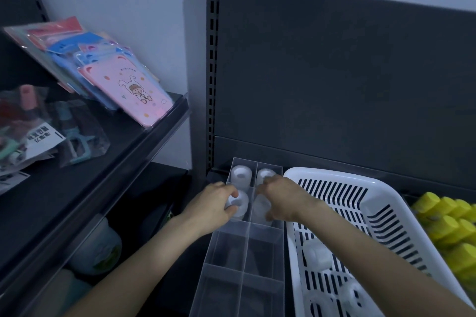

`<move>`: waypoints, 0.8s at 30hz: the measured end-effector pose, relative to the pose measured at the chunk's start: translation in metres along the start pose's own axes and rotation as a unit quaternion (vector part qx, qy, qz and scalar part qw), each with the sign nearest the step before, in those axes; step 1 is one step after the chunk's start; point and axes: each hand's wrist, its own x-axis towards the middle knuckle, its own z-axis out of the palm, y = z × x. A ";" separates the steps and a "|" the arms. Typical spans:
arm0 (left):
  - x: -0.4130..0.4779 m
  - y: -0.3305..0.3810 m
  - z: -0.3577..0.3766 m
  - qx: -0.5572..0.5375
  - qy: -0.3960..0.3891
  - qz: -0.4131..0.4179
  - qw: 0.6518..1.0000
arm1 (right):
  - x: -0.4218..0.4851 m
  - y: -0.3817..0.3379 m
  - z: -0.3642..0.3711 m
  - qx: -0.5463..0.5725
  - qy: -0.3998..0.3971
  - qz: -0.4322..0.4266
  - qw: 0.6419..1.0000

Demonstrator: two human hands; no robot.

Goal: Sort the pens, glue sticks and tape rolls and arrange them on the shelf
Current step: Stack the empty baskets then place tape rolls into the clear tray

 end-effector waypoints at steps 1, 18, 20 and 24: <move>0.000 0.000 0.000 0.000 -0.001 -0.002 1.000 | 0.001 -0.002 0.002 -0.023 -0.001 -0.004 1.000; 0.004 0.062 0.007 0.010 0.018 0.108 0.994 | -0.091 0.055 0.002 0.158 0.118 0.096 0.976; 0.006 0.085 0.017 0.017 -0.023 0.139 0.990 | -0.122 0.066 0.014 0.185 0.083 0.134 0.970; 0.010 0.125 0.043 0.123 -0.124 0.218 0.960 | -0.173 0.079 0.041 0.213 0.007 0.186 0.959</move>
